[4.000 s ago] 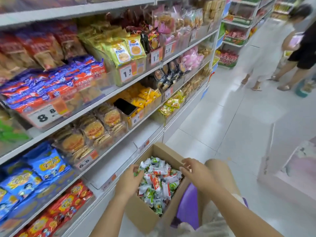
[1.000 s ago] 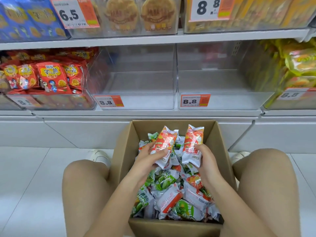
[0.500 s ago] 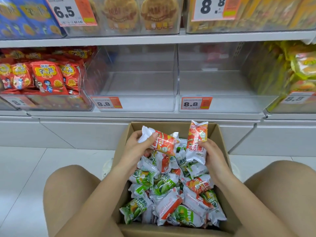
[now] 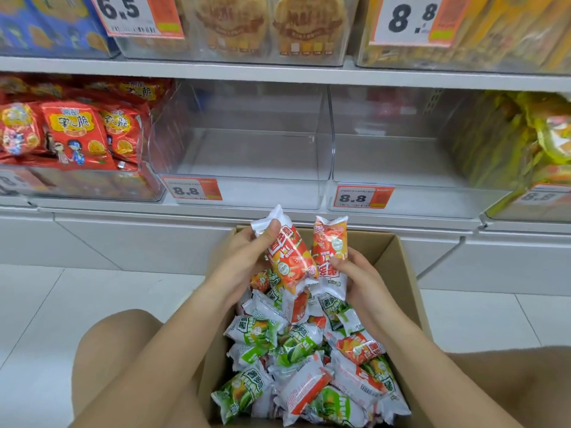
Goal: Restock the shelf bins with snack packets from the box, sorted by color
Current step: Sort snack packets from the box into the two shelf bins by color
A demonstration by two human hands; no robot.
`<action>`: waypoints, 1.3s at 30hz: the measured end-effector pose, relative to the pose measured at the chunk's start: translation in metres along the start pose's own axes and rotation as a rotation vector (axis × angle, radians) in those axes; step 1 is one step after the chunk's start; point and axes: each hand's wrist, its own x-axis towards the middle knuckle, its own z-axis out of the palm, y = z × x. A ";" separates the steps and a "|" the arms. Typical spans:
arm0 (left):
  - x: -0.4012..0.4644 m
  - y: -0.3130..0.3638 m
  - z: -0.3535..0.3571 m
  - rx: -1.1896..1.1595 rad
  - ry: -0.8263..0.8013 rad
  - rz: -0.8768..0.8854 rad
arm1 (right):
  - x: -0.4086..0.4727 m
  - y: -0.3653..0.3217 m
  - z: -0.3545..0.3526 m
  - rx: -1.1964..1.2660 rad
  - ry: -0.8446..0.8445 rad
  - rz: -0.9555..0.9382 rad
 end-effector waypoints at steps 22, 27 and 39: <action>-0.015 0.031 0.002 -0.373 0.067 -0.115 | 0.015 -0.053 0.057 -0.003 -0.006 -0.068; -0.024 0.022 0.016 -0.270 0.102 -0.127 | 0.011 -0.050 0.070 -0.018 0.199 -0.222; -0.018 0.054 0.012 -0.347 0.182 0.003 | -0.004 -0.073 0.085 -0.365 -0.101 -0.265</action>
